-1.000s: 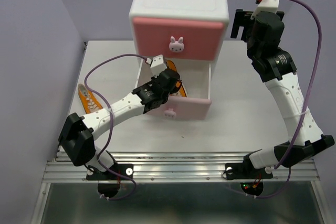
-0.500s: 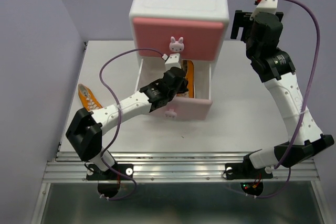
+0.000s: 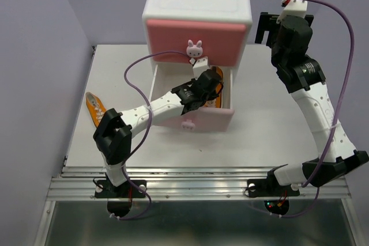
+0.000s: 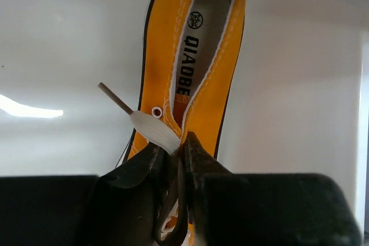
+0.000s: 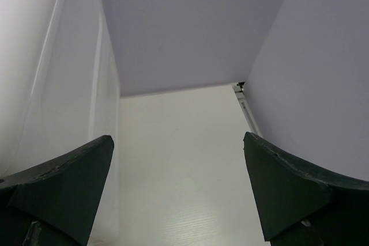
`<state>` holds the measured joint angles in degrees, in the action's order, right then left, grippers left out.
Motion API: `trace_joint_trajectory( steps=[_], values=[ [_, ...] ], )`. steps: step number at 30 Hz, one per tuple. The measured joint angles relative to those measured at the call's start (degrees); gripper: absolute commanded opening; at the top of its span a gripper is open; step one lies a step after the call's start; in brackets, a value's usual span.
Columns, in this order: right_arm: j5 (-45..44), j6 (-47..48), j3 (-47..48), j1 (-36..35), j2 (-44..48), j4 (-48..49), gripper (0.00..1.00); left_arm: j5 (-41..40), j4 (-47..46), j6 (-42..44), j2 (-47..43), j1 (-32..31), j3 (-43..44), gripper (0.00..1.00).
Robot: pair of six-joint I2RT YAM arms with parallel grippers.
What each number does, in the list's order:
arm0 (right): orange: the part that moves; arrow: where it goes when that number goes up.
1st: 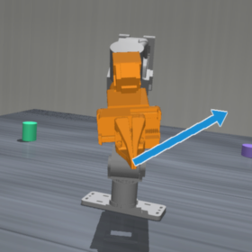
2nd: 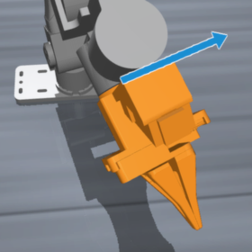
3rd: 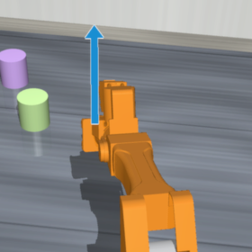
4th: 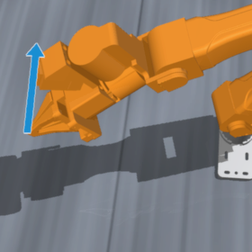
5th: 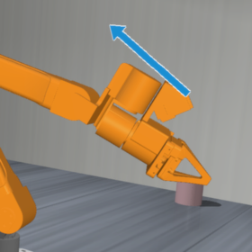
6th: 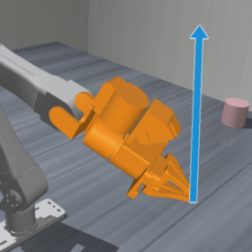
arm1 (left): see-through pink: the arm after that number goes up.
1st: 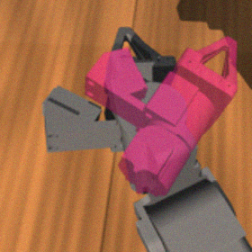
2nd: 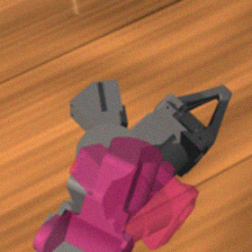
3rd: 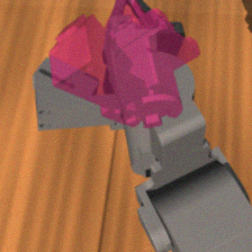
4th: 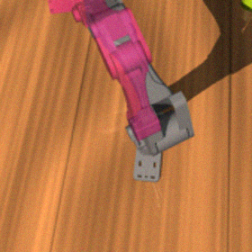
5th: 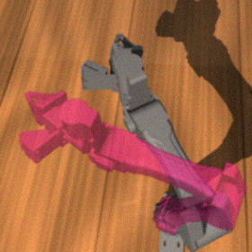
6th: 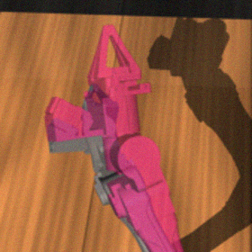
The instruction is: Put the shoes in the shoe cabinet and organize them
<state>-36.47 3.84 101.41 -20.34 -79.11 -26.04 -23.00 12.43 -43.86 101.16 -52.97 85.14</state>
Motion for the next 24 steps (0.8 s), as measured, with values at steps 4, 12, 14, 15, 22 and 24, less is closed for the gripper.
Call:
trace_joint_trajectory(
  steps=[4,12,14,15,22,24],
  values=[
    [-0.4,0.2,-0.7,0.0,0.6,0.5,1.00,-1.4,1.7,-1.6,0.4,-0.3,1.2,0.51],
    [-0.6,0.2,-1.1,0.0,1.2,0.7,1.00,-2.5,3.5,-3.3,0.1,-0.3,1.6,0.74],
    [-0.6,0.2,-1.2,0.0,1.4,0.7,1.00,-2.5,4.1,-3.8,-0.4,-0.3,2.1,0.99],
    [-0.6,0.2,-1.4,0.0,1.6,0.8,1.00,-2.5,4.3,-3.8,-1.0,-0.3,2.1,0.99],
    [-0.6,0.0,-2.4,0.0,2.3,0.9,1.00,-0.7,10.9,-3.6,-6.1,-1.4,2.1,0.99],
    [-0.8,-0.3,-2.9,0.0,2.4,0.9,1.00,-1.9,11.0,-3.7,-9.0,-1.5,2.1,0.99]
  ],
)
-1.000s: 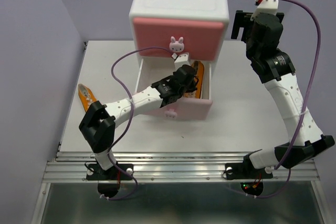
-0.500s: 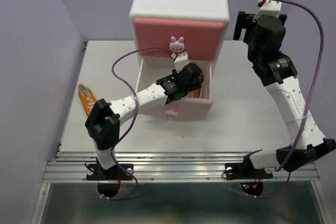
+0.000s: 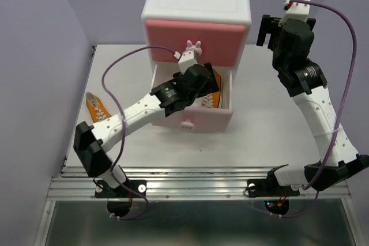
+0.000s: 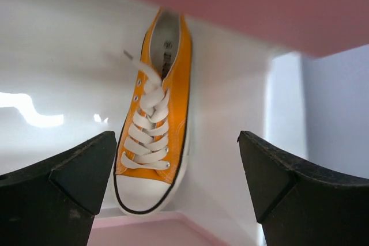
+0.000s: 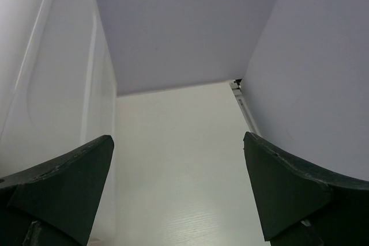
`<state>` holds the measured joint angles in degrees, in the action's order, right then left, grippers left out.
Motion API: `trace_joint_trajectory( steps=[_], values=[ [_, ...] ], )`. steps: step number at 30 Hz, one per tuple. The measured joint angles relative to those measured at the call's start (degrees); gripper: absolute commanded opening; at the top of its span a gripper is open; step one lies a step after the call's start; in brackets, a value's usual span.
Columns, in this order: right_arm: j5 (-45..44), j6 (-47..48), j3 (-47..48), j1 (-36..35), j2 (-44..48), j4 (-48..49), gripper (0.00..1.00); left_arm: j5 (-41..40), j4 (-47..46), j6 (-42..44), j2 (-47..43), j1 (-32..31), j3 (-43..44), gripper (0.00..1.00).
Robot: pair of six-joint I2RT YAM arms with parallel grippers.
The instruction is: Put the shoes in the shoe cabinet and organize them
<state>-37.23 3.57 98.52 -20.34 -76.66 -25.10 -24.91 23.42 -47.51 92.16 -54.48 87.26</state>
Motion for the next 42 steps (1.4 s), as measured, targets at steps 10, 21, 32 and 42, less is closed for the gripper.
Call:
trace_joint_trajectory(
  steps=[10,21,32,42],
  values=[
    [-1.1,-1.1,-0.1,0.0,0.2,0.0,1.00,-7.0,3.1,-5.9,-22.6,1.8,-1.7,0.99],
    [0.7,-4.6,1.1,0.0,-0.7,-0.9,1.00,-4.6,18.1,-13.1,-33.9,30.1,-13.3,0.99],
    [3.5,-7.0,4.3,0.0,-3.9,-3.5,1.00,7.1,13.7,1.4,-17.8,61.2,-22.4,0.99],
    [6.2,-8.3,6.6,0.0,-5.5,-6.1,1.00,10.3,6.4,7.3,-10.9,69.1,-27.3,0.99]
  ],
)
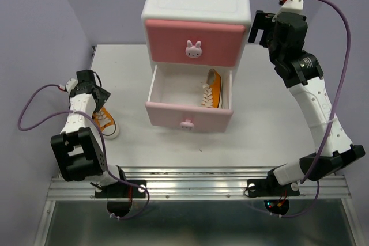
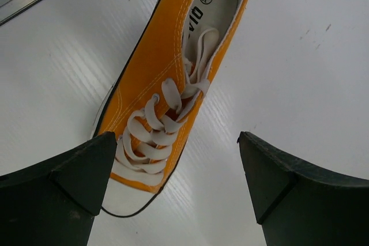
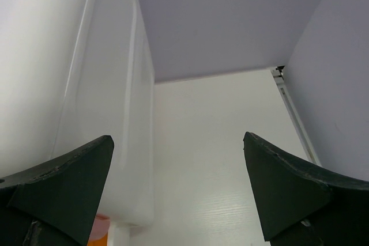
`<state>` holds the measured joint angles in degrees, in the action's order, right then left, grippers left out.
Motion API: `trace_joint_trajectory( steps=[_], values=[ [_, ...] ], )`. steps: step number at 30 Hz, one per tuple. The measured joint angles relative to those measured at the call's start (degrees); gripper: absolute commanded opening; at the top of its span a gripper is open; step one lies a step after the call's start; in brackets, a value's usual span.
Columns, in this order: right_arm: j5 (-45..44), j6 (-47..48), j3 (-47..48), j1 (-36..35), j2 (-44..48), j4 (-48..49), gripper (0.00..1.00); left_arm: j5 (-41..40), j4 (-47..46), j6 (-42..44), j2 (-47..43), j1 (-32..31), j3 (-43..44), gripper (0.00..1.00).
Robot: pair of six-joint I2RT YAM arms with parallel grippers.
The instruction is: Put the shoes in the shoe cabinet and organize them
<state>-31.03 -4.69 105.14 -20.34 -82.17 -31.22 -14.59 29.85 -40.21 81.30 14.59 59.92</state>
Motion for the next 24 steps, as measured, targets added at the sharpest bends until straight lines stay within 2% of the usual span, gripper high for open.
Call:
trace_joint_trajectory(
  steps=[4,6,7,8,9,10,11,18,24],
  values=[
    [0.1,0.7,1.3,0.0,0.0,-1.3,1.00,0.8,-3.0,1.9,5.2,0.5,0.0,0.96],
    [0.1,1.2,2.1,0.0,0.0,-2.0,1.00,1.2,-4.6,2.7,8.6,0.6,-0.1,0.83],
    [0.1,1.4,2.6,0.0,0.0,-2.1,1.00,1.2,-5.0,2.8,9.9,0.6,-0.1,0.68],
    [0.1,1.5,2.9,0.0,0.0,-2.3,1.00,1.2,-5.4,3.3,11.5,0.6,-0.2,0.41],
    [0.1,1.7,3.1,0.0,0.0,-2.3,1.00,0.6,-5.5,4.1,13.2,0.6,-0.2,0.28],
    [0.1,1.7,3.2,0.0,0.0,-2.4,1.00,0.9,-6.1,4.5,13.9,0.6,-0.1,0.07],
    [0.1,1.7,3.2,0.0,0.1,-2.6,1.00,0.8,-6.0,5.1,14.1,0.7,0.7,0.00],
    [0.0,1.5,3.2,0.0,0.1,-3.4,1.00,0.6,-5.5,6.5,15.0,0.7,2.0,0.00],
    [-0.1,1.2,3.3,0.0,0.1,-3.4,1.00,2.7,-3.6,6.7,11.2,0.9,2.5,0.00]
  ],
)
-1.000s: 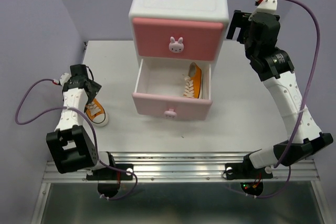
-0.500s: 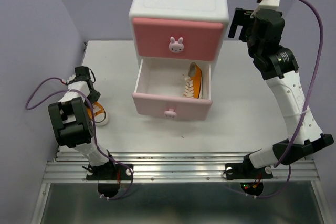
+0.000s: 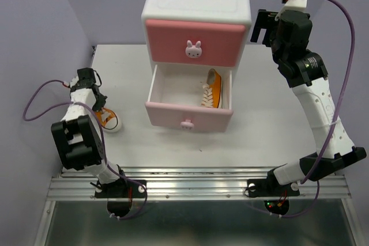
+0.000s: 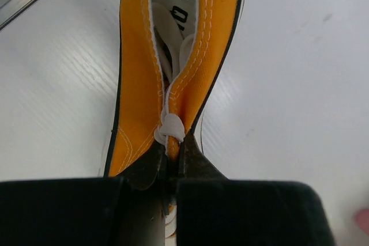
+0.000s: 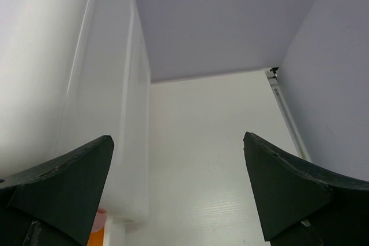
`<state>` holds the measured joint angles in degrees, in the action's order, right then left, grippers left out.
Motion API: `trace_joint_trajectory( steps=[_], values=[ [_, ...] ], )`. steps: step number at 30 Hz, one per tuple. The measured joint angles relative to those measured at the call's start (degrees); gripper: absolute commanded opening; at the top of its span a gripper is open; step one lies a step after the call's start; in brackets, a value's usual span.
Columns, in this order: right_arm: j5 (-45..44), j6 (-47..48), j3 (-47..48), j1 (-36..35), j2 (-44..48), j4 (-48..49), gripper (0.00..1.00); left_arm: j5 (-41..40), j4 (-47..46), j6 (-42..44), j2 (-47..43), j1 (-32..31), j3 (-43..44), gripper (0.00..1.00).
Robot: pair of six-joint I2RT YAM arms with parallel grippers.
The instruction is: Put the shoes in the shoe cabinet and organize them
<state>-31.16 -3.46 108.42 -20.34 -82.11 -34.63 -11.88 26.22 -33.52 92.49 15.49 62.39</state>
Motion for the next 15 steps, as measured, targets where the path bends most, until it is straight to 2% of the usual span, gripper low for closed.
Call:
trace_joint_trajectory(
  steps=[10,15],
  values=[
    [-0.2,-1.4,0.0,0.0,0.0,-0.2,1.00,4.8,5.5,-13.7,-26.8,-1.9,9.4,0.00],
    [-0.3,-1.4,0.0,0.0,0.2,-0.2,1.00,5.1,9.2,-22.3,-34.4,-10.4,13.4,0.00]
  ],
)
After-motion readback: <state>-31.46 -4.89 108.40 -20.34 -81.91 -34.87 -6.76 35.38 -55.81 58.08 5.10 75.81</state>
